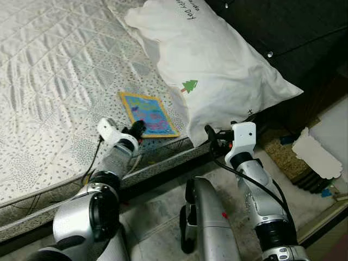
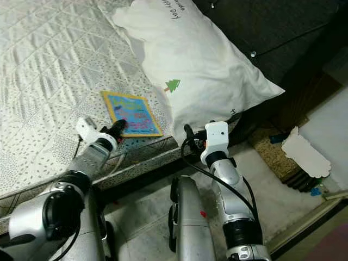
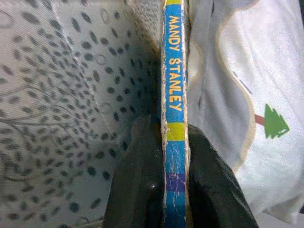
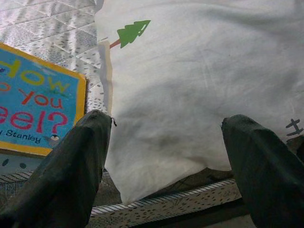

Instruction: Clean up the room

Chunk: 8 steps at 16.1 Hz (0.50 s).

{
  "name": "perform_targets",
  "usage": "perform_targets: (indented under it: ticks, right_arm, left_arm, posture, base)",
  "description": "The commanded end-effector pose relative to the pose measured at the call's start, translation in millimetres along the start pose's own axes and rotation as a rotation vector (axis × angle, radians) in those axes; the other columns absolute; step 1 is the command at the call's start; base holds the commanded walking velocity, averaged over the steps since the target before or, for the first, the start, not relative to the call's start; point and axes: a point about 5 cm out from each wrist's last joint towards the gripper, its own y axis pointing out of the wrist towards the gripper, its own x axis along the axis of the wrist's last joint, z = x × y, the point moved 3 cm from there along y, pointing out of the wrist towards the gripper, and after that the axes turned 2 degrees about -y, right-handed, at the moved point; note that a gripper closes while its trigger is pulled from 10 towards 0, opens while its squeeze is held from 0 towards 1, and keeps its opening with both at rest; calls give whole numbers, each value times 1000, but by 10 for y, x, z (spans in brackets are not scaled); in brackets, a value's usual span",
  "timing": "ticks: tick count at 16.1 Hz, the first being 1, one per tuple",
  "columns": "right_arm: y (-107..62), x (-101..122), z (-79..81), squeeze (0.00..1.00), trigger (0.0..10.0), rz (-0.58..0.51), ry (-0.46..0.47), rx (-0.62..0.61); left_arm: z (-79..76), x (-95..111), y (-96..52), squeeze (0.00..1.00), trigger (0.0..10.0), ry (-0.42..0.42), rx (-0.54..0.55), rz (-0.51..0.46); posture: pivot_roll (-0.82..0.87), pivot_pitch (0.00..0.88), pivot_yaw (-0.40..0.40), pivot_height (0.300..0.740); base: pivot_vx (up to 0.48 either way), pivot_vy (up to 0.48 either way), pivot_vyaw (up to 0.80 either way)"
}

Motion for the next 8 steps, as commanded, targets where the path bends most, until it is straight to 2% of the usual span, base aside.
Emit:
perform_targets:
  ticks: [1,3,4,5,7,8]
  right_arm:
    - [-22,24,-50,0,10000,-5,-9,-18]
    - [-24,22,-47,0,10000,-3,-8,-16]
    - [-23,22,-47,0,10000,-2,-8,-16]
    - [-23,24,-44,0,10000,-4,-9,-17]
    - [-22,32,-30,0,10000,-9,-23,-8]
    - [-21,37,-9,0,10000,-14,-33,0]
  left_arm:
    - [57,-15,-16,0,10000,27,20,13]
    - [81,-17,-23,0,10000,52,28,24]
    - [97,-37,-30,757,10000,68,32,44]
    - [109,-55,-34,1000,10000,90,34,65]
    - [168,-95,-46,1000,10000,178,87,129]
    - [185,-35,-43,1000,10000,197,113,116]
  posture:
    - [-87,208,-96,556]
    - [-86,210,-96,556]
    - [-86,210,-96,556]
    - [-91,210,-95,556]
    - [-90,209,-94,556]
    - [-87,206,-92,556]
  base:
    - [0,0,0]
    - [0,0,0]
    - [0,0,0]
    - [0,0,0]
    - [0,0,0]
    - [0,0,0]
